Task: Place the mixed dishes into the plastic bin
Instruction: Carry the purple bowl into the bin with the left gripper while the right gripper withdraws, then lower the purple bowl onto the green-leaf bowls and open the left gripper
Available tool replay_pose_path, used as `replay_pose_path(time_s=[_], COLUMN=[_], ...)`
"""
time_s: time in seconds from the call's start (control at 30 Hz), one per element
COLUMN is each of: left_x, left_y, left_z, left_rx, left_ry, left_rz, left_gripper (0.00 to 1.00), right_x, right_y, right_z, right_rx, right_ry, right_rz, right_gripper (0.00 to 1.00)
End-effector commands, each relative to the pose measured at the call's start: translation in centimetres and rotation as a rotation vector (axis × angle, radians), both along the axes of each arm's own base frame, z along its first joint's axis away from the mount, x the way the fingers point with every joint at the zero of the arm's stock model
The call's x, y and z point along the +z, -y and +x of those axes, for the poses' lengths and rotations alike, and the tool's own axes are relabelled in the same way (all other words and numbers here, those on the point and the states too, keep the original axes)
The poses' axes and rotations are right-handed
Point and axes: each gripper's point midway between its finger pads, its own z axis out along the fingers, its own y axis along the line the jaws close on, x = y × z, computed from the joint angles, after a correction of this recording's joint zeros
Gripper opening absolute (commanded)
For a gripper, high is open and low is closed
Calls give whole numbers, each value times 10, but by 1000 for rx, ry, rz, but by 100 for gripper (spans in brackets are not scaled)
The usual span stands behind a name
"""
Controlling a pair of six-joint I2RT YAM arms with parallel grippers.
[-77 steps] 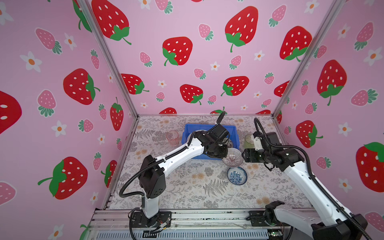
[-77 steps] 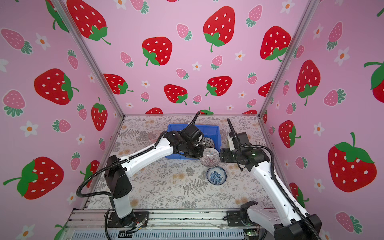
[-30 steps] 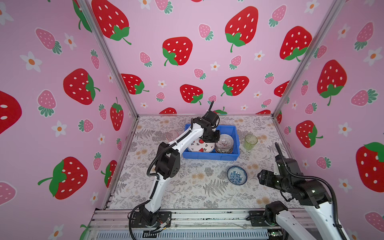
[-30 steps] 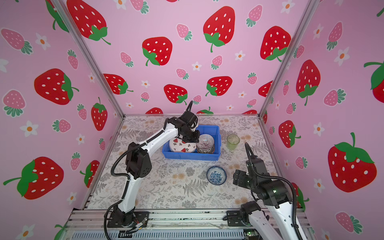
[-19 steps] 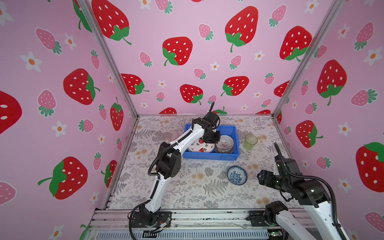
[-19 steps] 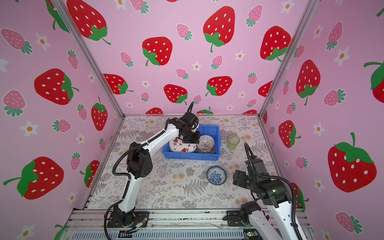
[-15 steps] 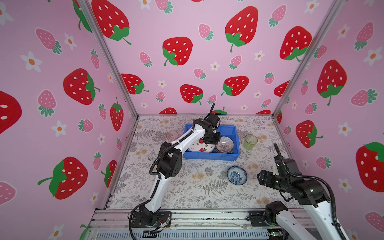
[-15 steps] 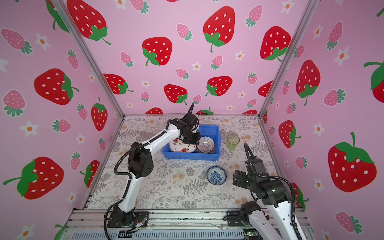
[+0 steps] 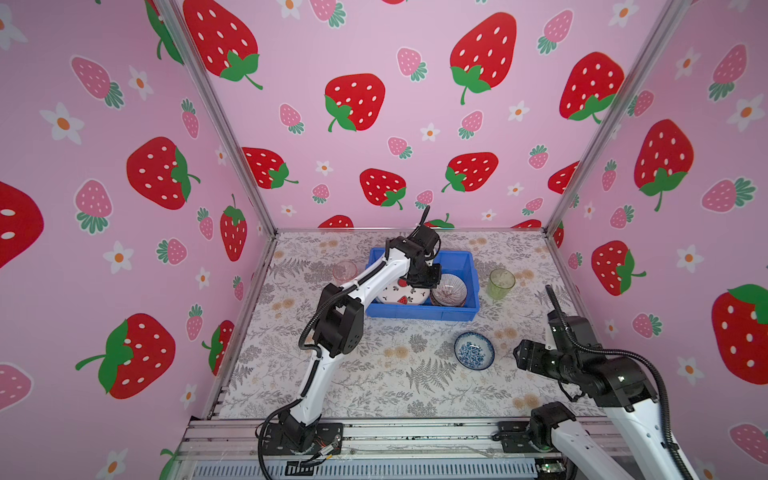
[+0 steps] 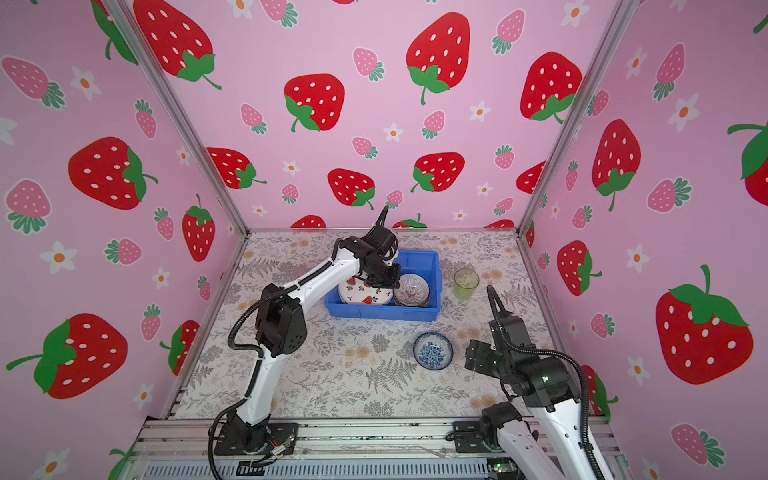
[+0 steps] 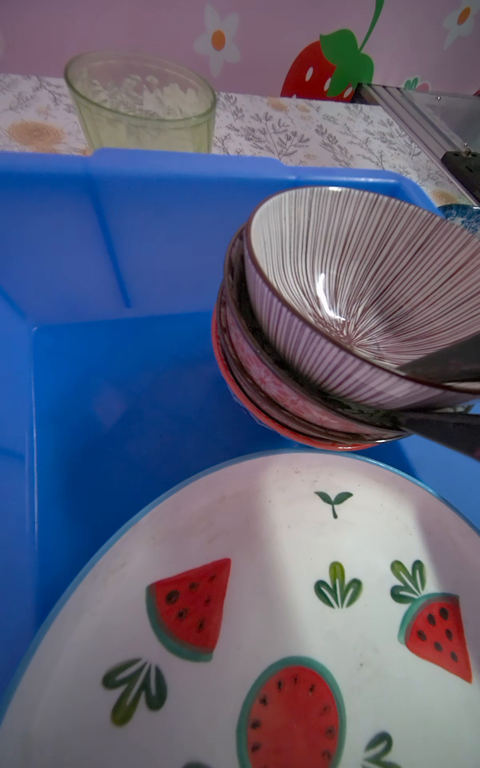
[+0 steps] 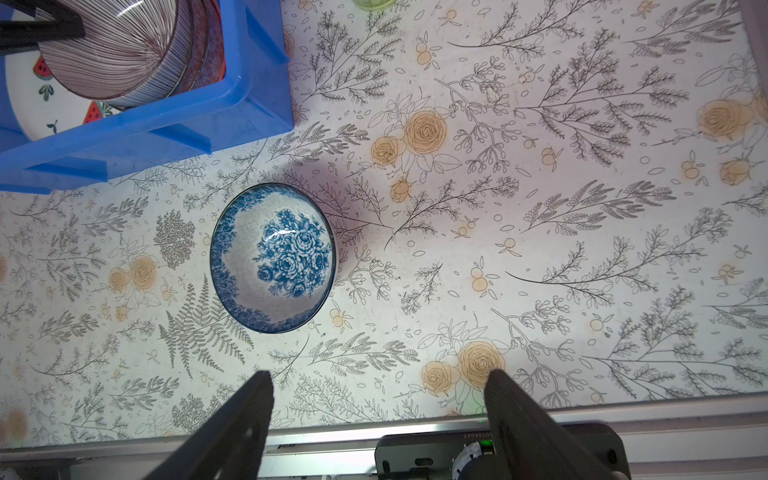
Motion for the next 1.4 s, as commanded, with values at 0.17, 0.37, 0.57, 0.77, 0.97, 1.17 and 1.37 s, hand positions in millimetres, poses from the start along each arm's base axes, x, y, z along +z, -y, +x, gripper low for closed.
replay_pose_path(time_s=[0.17,0.37,0.57,0.77,0.97,1.17,1.37], left_x=[17,17,19,25,39,57,75], left_y=[14,15,18,18,17,19,7], left_z=[1,0,-4,-9,-13,-16,-20], left_rx=[-26,-26,-35,-45,-51,-59,-42], left_ry=[28,24,24,28,43,66,125], left_rz=[-51,-54,-57,-61,-75,-101,-80], left_gripper=[26,38,47,59,81,89,99], right_x=[-3,-4,-5,-7,-7,-8,-15], right_y=[0,-1,-5,-8,-9,-11,-18], right_z=[1,4,8,12,11,10,13], right_rx=[9,17,33,47,48,56,82], right_ry=[-5,-7,-8,-11,-11,-12,-31], right_rz=[-9,-12,-12,-12,-4,8,23], right_gripper=[83,83,84,84,84,84,84])
